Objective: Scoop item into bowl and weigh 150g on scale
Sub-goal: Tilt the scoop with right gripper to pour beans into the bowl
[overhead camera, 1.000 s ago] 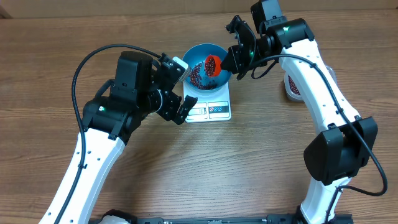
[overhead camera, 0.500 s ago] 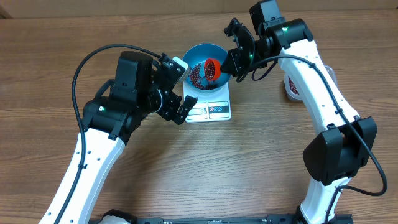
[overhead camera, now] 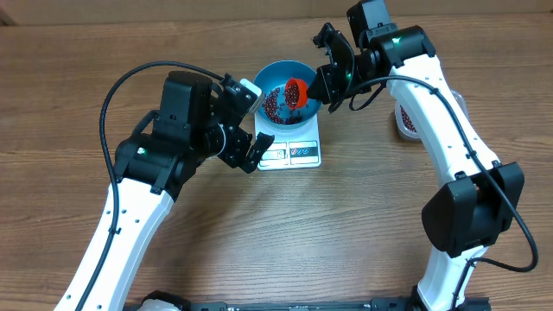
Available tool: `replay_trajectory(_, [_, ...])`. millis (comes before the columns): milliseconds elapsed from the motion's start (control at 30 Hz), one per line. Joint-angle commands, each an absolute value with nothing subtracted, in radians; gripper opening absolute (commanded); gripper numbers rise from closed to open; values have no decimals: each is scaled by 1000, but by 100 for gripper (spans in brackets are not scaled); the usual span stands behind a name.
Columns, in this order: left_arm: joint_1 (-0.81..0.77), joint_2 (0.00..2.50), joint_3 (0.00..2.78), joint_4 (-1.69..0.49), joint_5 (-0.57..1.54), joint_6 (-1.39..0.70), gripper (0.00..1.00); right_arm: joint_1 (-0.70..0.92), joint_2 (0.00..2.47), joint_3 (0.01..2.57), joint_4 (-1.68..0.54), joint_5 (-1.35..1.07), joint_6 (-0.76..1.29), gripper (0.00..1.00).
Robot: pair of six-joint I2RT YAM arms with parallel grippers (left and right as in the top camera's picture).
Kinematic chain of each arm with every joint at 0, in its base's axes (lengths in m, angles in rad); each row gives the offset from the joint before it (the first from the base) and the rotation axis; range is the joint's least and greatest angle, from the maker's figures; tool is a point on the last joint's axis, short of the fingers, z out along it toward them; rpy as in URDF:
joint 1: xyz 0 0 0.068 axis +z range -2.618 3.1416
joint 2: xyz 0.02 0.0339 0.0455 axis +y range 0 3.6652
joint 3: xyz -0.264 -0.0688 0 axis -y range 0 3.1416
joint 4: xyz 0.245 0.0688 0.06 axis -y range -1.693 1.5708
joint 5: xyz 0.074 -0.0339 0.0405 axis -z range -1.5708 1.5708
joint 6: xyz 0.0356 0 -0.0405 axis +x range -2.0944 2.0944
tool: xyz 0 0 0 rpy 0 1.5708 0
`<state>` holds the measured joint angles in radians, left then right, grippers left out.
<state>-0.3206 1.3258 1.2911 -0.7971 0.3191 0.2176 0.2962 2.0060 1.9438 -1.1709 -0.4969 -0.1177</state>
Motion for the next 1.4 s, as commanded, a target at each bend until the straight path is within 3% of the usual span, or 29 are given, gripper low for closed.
replay_trajectory(0, [-321,1314,1304,-797,333,240,100,296,1998,1974,-1174,-648,-241,4])
replay_trajectory(200, [-321,1314,1304,-797,333,240,99,288,1998,1974,-1135,-447,-69,4])
replay_trajectory(467, [-321,1314,1304,-797,333,240,100,289,1998,1974,-1147,-451,-68,4])
replay_trajectory(633, [-321,1314,1304,-797,333,240,100,291,1998,1974,-1166,-519,-187,4])
replay_trajectory(767, [-321,1314,1304,-797,333,240,100,291,1998,1974,-1143,-447,-86,4])
replay_trajectory(1167, [-321,1314,1304,-797,333,240,100,291,1998,1974,-1115,-452,-28,3])
replay_trajectory(1267, [-321,1314,1304,-797,333,240,100,302,1998,1974,-1129,-510,-168,4])
replay_trajectory(1367, [-321,1314,1304,-797,333,240,100,306,1998,1974,-1126,-429,-139,4])
